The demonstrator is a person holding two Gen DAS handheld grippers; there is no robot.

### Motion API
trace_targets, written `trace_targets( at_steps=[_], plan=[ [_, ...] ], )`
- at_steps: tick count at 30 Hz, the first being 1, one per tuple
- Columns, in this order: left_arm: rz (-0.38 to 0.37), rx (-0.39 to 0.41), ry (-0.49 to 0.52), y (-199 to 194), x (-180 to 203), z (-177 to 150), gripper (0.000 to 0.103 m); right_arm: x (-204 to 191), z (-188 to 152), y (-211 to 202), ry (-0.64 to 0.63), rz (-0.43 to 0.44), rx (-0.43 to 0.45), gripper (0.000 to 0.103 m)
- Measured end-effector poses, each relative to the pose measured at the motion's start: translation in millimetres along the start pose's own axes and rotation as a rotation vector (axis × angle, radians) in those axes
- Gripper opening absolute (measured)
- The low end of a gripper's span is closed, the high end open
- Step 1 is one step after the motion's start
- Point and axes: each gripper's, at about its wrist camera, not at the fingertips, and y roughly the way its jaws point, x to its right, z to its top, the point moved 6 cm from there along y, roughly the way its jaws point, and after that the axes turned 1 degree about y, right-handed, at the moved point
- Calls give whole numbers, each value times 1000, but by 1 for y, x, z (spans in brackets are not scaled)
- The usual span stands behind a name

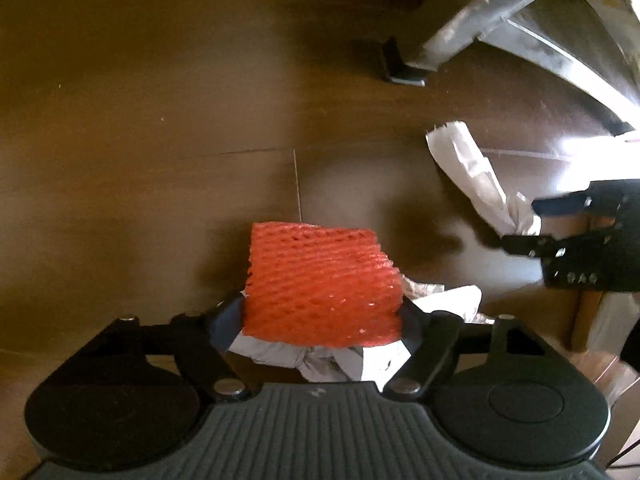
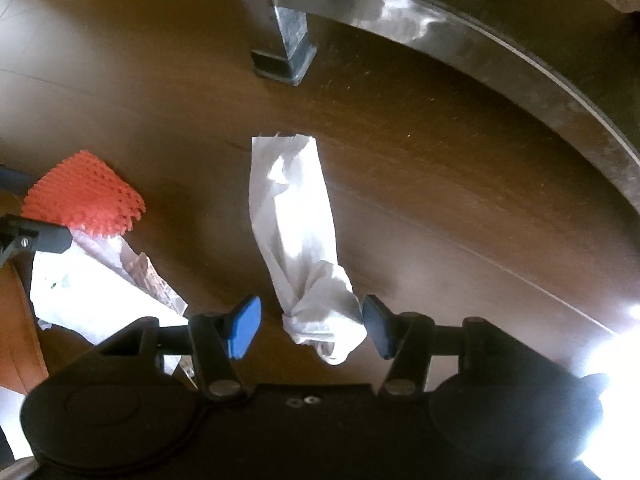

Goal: Collect trash
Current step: 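Grasp the orange foam net with left tool while right tool grasps the white tissue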

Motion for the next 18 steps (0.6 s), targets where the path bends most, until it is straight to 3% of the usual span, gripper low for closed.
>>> trace_targets(
  at_steps=[1, 4, 6, 7, 9, 11, 18],
  plan=[
    [-5, -1, -6, -1, -1, 0, 57, 0, 1, 1, 2, 0, 5, 54],
    [4, -3, -36, -1, -4, 2, 35, 1, 1, 1, 5, -2, 9, 51],
    [-5, -4, -59, -2, -8, 3, 28, 2, 1, 2, 6, -11, 0, 29],
    [-3, -2, -64, -4, -9, 3, 23, 3, 0, 3, 8, -16, -9, 28],
    [-4, 0, -70, -9, -13, 4, 20, 4, 0, 2, 10, -16, -10, 25],
    [4, 2, -75, -10, -15, 4, 17, 3, -1, 0, -5, -34, -5, 14],
    [11, 30, -96, -38, -17, 8, 14, -1, -6, -41, 19, -44, 52, 11]
  ],
)
